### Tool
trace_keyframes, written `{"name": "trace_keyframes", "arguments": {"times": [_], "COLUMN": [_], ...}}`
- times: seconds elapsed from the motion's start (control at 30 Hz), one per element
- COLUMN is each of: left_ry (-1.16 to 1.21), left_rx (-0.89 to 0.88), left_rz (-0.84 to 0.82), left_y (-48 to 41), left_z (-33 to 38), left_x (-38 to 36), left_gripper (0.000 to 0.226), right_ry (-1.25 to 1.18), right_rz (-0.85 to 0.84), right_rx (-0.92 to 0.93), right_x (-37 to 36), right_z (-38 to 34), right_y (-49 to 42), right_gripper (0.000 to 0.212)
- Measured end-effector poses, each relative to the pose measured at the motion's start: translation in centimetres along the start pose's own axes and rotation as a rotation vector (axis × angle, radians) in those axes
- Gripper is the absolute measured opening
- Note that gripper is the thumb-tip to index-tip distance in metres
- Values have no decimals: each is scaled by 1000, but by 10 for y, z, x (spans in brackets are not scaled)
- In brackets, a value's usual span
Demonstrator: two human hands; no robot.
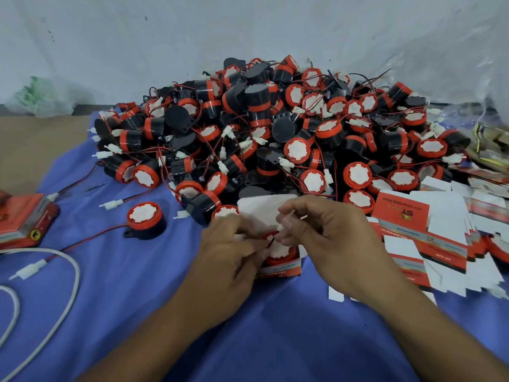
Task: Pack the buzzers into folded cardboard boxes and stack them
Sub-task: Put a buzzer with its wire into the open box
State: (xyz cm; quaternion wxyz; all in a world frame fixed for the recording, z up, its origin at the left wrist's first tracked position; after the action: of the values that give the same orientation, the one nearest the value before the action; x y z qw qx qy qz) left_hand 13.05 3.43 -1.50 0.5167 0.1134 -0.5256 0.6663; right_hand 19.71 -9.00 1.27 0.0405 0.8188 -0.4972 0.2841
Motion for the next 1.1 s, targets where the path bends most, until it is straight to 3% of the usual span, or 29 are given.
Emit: {"name": "trace_keyframes", "arguments": {"times": [0.07,0.17,0.33,0.43,0.6,0.73,0.93,1.0,1.1], "left_ry": [-16,211,534,481,599,553,531,563,657], "left_rx": [86,256,546,542,608,637,630,620,605], "left_rz": [20,69,145,136,166,234,202,171,120], "left_y": [1,6,17,19,24,30,29,29,29], "left_z": [-7,-22,-49,-52,-54,-55,-50,-48,-44], "left_x": [5,5,-2,1,-2,2,-2,-6,-13], "left_gripper": [24,26,33,26,40,42,37,43,62], "right_ry": [-38,-75,354,463,586,523,483,408,405], "right_rz": [25,23,59,-4,-122,-182,-218,-220,-223], "right_rx": [-4,3,347,403,433,433,430,336,349], "right_x": [0,-8,-25,-35,-48,-53,-58,-54,-56], "right_z": [3,5,-25,-26,-24,-30,-30,-20,-20], "right_y": [1,3,12,14,15,20,22,18,21], "right_gripper": [16,16,16,25,35,24,32,27,23]}}
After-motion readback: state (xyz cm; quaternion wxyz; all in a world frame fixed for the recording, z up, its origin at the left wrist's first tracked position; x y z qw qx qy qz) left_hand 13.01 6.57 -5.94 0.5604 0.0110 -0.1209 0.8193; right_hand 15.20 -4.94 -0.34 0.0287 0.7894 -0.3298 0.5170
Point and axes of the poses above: each hand's wrist, its own y-axis away from the middle knuckle, its own x-axis out of the back of the hand, z = x × y, the point moved 10 cm from there along -y, towards the middle knuckle, and after that the axes turned 5 degrees about -x, right-handed, at the moved point
